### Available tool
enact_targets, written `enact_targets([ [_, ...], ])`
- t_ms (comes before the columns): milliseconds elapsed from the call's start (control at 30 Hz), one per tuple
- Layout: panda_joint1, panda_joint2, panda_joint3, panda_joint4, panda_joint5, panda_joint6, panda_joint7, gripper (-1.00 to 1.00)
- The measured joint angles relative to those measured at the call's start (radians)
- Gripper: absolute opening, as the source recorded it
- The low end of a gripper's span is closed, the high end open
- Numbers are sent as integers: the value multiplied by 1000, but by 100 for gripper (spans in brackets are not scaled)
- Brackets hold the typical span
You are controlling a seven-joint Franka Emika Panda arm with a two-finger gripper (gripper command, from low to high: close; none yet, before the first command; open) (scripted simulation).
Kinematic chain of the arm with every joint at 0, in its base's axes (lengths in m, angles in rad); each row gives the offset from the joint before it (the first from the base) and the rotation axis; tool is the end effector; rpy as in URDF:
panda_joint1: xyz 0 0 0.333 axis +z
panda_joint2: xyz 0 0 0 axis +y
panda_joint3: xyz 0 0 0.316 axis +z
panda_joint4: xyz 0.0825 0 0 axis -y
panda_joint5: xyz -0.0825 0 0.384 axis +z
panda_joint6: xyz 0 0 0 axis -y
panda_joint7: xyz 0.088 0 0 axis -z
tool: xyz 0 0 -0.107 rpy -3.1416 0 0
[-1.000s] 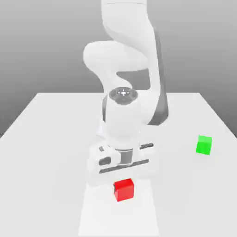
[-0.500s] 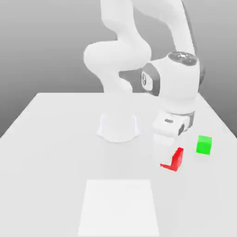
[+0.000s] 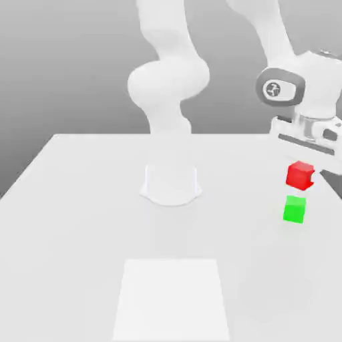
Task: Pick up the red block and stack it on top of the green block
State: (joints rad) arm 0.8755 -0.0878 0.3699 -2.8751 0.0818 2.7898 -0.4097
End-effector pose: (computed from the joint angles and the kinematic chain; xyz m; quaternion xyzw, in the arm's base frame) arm 0.1202 0.3315 0.2147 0.7049 0.7093 -0.0003 0.0021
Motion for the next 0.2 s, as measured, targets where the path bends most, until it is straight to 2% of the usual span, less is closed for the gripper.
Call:
enact_targets([
  [100,-2,112,-28,4,-127,102,86,-100],
  [133,-2,134,-37,5,-158,122,107,100],
  [200,-2,134,-37,5,-158,122,107,100],
])
